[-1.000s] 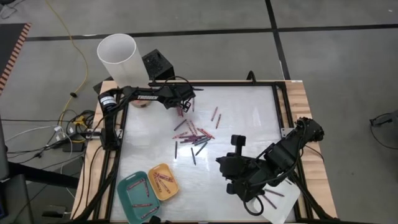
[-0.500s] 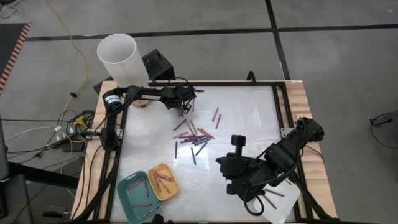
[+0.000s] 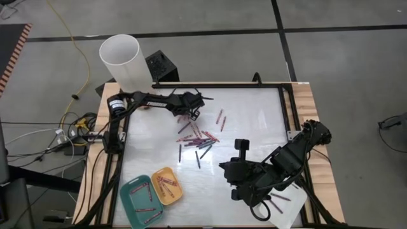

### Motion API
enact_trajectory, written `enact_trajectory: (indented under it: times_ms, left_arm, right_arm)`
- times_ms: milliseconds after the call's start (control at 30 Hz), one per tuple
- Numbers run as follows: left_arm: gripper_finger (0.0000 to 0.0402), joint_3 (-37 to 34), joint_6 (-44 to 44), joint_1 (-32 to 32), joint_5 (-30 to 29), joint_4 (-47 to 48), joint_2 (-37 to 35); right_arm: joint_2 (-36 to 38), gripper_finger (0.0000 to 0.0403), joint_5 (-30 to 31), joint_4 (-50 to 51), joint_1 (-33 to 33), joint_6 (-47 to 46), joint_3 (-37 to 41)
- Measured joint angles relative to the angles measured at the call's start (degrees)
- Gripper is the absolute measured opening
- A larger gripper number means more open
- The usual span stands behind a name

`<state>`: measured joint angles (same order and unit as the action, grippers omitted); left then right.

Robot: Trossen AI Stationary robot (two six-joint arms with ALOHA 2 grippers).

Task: Sort crayons
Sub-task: Adjust the crayons

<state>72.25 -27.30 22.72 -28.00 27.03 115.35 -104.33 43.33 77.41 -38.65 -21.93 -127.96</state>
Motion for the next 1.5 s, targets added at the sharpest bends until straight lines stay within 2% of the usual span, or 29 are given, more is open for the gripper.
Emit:
enact_trajectory:
  times_ms: [467,667,800,900,1000,1233,1500]
  left_arm:
    - [0.0,0.1,-3.3,-9.9,3.4,-0.9,-0.1]
    - [0.0,0.0,-4.1,-13.9,8.8,-1.0,-2.3]
    - [0.0,0.0,-4.1,-15.1,5.1,-1.0,-5.3]
    - [0.0,0.0,-1.6,-14.2,-2.0,-1.2,-6.9]
    - [0.0,0.0,1.1,-11.7,-5.0,-1.2,-7.2]
    - [0.0,0.0,6.4,-2.5,-5.8,-3.6,-6.5]
    - [0.0,0.0,8.6,3.6,-0.3,-10.0,-6.5]
  right_arm:
    - [0.0,0.0,0.0,-0.3,0.0,0.0,0.0]
    - [0.0,0.0,0.0,-0.3,0.0,0.0,0.0]
    - [0.0,0.0,0.0,-0.3,0.1,0.5,0.0]
    - [0.0,0.0,0.1,-0.3,0.1,1.0,0.0]
    - [0.0,0.0,0.1,-0.3,0.1,1.0,0.0]
    - [0.0,0.0,0.1,-0.3,0.1,1.4,0.0]
    - [0.0,0.0,0.2,-0.3,0.2,1.4,0.0]
